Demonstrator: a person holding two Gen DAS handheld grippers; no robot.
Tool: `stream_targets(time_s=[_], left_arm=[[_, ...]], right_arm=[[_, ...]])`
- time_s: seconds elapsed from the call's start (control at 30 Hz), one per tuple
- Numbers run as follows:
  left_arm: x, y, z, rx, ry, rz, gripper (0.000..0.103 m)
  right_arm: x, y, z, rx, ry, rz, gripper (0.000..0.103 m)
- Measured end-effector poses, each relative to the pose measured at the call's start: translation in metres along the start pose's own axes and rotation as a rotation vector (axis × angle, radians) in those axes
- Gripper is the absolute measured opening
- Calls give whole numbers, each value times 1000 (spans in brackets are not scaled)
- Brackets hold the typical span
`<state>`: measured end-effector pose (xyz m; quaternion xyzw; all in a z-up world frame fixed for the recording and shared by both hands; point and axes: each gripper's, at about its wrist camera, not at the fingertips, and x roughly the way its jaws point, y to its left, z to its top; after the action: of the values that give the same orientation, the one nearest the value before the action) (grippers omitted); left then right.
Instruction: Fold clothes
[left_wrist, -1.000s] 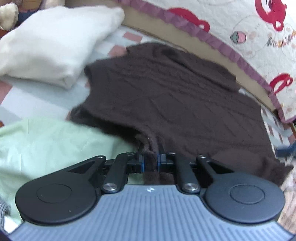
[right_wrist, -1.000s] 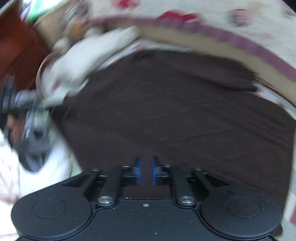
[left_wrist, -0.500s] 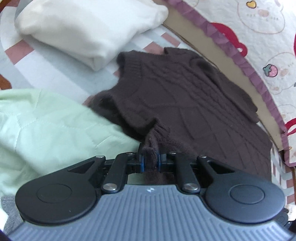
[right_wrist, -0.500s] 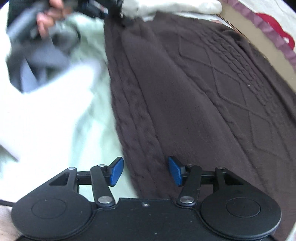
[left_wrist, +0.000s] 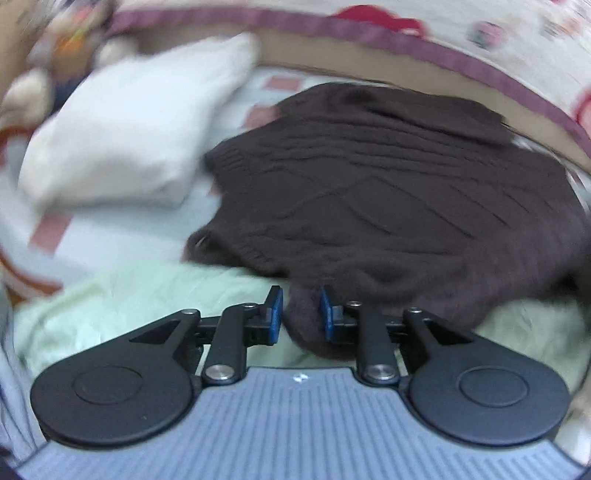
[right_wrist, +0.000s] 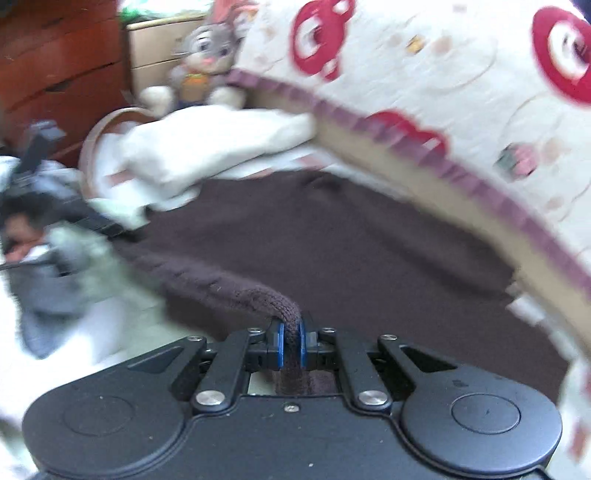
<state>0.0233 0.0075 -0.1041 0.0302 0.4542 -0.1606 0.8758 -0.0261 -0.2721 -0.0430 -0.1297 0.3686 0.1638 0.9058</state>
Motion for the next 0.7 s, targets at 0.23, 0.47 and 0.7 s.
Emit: stream_targets(time_s=[0.23,0.47,0.7], left_arm=[[-33,0,17,167,-158,-167,47],[-2,-44,23,494,-115,-294,58],[72,-35,38,318,57,-266,59]], right_arm=[[56,-50,26,160,-19,6,8],[121,-53,39,162,35,61,9],[150,-69,14,254,124,34,24]])
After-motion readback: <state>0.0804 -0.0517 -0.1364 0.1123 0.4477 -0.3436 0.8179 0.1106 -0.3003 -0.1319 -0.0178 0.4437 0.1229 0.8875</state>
